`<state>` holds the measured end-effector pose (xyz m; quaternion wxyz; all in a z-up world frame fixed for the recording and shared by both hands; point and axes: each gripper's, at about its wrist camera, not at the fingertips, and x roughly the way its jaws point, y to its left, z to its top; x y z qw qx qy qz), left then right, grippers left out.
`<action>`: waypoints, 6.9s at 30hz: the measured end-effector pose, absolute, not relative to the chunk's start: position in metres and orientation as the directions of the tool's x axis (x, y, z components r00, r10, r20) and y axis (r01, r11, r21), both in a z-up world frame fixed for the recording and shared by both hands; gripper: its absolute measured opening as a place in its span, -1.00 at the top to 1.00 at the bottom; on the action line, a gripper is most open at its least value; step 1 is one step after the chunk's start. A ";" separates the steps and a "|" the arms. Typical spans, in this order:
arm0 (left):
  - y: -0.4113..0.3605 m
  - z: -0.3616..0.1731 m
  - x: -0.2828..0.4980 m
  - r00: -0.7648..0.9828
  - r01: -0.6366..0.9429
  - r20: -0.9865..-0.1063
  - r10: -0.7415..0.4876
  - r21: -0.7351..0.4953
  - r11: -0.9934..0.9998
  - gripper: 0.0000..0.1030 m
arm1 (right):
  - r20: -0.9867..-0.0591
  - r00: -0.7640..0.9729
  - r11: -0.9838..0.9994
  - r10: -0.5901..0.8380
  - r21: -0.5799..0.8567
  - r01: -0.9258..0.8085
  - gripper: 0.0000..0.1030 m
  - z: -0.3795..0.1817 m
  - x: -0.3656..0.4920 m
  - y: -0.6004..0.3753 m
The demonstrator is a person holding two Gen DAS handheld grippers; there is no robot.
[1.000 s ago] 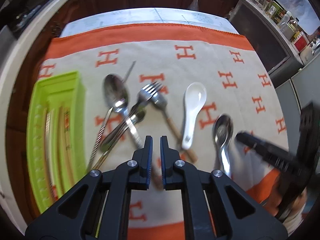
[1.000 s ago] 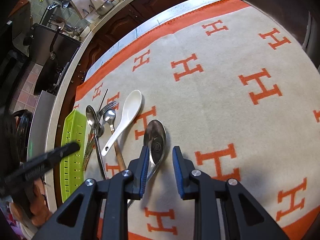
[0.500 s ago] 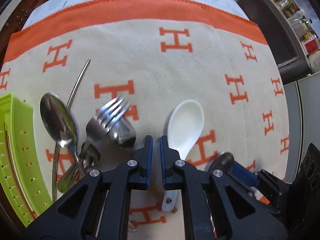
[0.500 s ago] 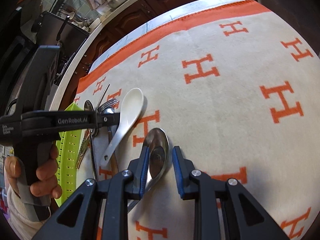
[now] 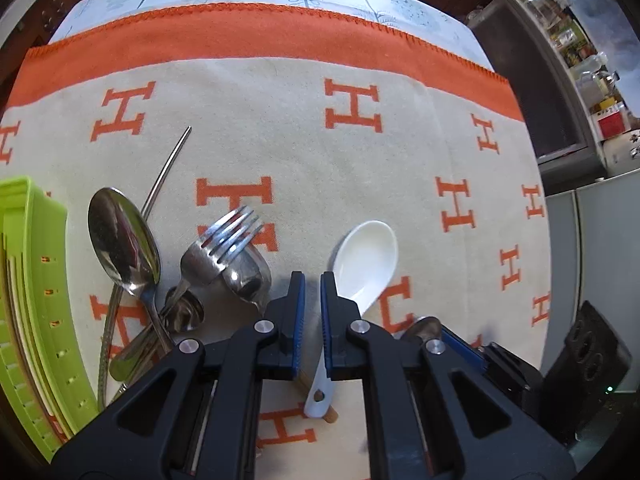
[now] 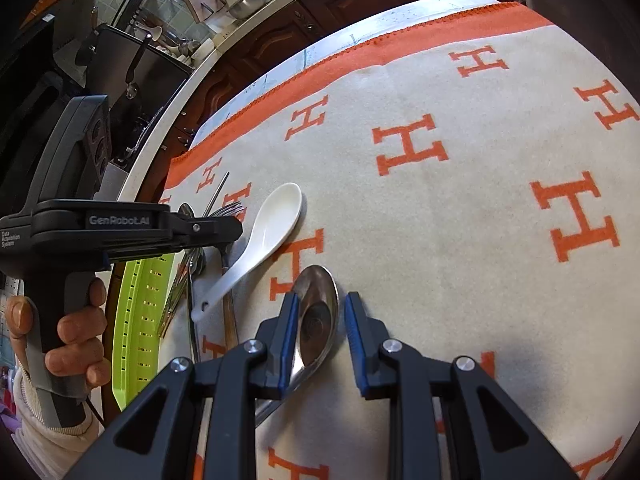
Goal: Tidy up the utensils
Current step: 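Move the left tool to the white ceramic spoon while the right tool approaches a metal spoon, then grasp the white ceramic spoon with the left tool while the right tool grasps the metal spoon, then carry both spoons into the green tray and open both tools, then move the left tool to a metal spoon while the right tool approaches a wooden-handled spoon, then grasp and lift the metal spoon with the left tool while the right tool grasps the wooden-handled spoon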
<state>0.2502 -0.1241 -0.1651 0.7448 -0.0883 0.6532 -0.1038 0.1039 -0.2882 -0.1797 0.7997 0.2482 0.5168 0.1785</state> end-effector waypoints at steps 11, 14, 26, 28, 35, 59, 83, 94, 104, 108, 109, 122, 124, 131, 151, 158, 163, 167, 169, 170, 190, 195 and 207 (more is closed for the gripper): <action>-0.141 -0.176 0.248 0.085 0.084 -0.959 -0.271 -0.264 0.961 0.83 | -0.735 0.405 0.811 0.544 0.584 -0.031 0.63 -0.180 0.102 -0.291; -0.145 -0.179 0.246 0.089 0.095 -0.958 -0.272 -0.264 0.960 0.68 | -0.734 0.406 0.812 0.544 0.583 -0.033 0.65 -0.181 0.102 -0.291; -0.179 -0.173 0.230 0.165 0.202 -0.969 -0.182 -0.148 0.968 0.45 | -0.733 0.413 0.811 0.540 0.585 -0.021 0.84 -0.183 0.101 -0.294; -0.179 -0.170 0.227 0.177 0.197 -0.965 -0.194 -0.158 0.968 0.63 | -0.735 0.414 0.812 0.536 0.583 -0.017 0.91 -0.184 0.101 -0.295; -0.177 -0.167 0.215 0.196 0.189 -0.954 -0.228 -0.192 0.963 0.99 | -0.735 0.418 0.813 0.534 0.581 -0.017 0.96 -0.183 0.099 -0.292; -0.021 -0.048 0.103 0.463 0.017 -0.869 -0.175 -0.188 0.982 0.99 | -0.656 0.464 0.796 0.595 0.561 -0.228 0.97 -0.084 0.090 -0.200; 0.100 -0.135 0.068 0.342 -0.212 -0.940 -0.004 -0.082 0.974 0.96 | -0.756 0.445 0.858 0.480 0.299 -0.417 0.86 -0.102 0.159 -0.001; 0.090 -0.124 0.065 0.360 -0.231 -0.933 -0.014 -0.104 0.967 0.49 | -0.726 0.451 0.844 0.519 0.353 -0.403 0.83 -0.087 0.133 -0.029; 0.062 -0.100 0.051 0.404 -0.174 -0.915 -0.009 -0.087 0.981 0.25 | -0.718 0.437 0.836 0.542 0.409 -0.366 0.83 -0.086 0.089 -0.088; 0.043 -0.090 0.047 0.421 -0.132 -0.907 -0.015 -0.078 0.988 0.25 | -0.725 0.444 0.849 0.526 0.423 -0.315 0.83 -0.093 0.075 -0.125; 0.041 -0.089 0.047 0.424 -0.125 -0.906 -0.018 -0.078 0.989 0.25 | -0.726 0.447 0.852 0.522 0.425 -0.305 0.83 -0.094 0.073 -0.131; -0.006 -0.082 0.061 0.414 -0.033 -0.903 -0.117 -0.143 0.989 0.25 | -0.741 0.466 0.872 0.484 0.453 -0.185 0.83 -0.112 0.071 -0.194; -0.011 -0.086 0.066 0.401 -0.028 -0.906 -0.137 -0.162 0.986 0.25 | -0.743 0.458 0.870 0.488 0.459 -0.183 0.83 -0.116 0.073 -0.196; -0.017 -0.113 0.090 0.353 -0.067 -0.914 -0.198 -0.236 0.969 0.25 | -0.746 0.437 0.863 0.503 0.463 -0.203 0.83 -0.128 0.081 -0.197; -0.023 -0.182 0.168 0.337 -0.195 -0.901 -0.273 -0.350 0.916 0.52 | -0.731 0.383 0.824 0.565 0.522 -0.221 0.83 -0.161 0.103 -0.210; -0.029 -0.188 0.173 0.364 -0.181 -0.878 -0.311 -0.394 0.901 0.84 | -0.721 0.366 0.806 0.589 0.556 -0.202 0.83 -0.171 0.107 -0.215; -0.031 -0.192 0.170 0.388 -0.182 -0.855 -0.345 -0.438 0.880 0.85 | -0.716 0.367 0.802 0.593 0.566 -0.192 0.83 -0.174 0.107 -0.219; -0.031 -0.189 0.166 0.424 -0.181 -0.845 -0.326 -0.432 0.883 0.96 | -0.718 0.369 0.804 0.591 0.564 -0.188 0.83 -0.176 0.108 -0.220; -0.036 -0.183 0.163 0.438 -0.158 -0.846 -0.304 -0.405 0.900 1.00 | -0.719 0.372 0.806 0.588 0.560 -0.190 0.84 -0.175 0.108 -0.220; -0.040 -0.181 0.163 0.437 -0.145 -0.852 -0.288 -0.383 0.912 1.00 | -0.720 0.372 0.807 0.586 0.559 -0.192 0.84 -0.175 0.108 -0.219; -0.064 -0.182 0.173 0.390 -0.055 -0.903 -0.183 -0.221 0.974 0.98 | -0.744 0.367 0.830 0.558 0.507 -0.234 0.84 -0.163 0.112 -0.198; -0.056 -0.180 0.166 0.396 -0.075 -0.897 -0.196 -0.244 0.967 1.00 | -0.774 0.352 0.849 0.526 0.461 -0.257 0.83 -0.161 0.122 -0.182; -0.028 -0.143 0.133 0.453 -0.071 -0.860 -0.234 -0.297 0.952 1.00 | -0.836 0.408 0.923 0.366 0.269 -0.277 0.58 -0.161 0.153 -0.134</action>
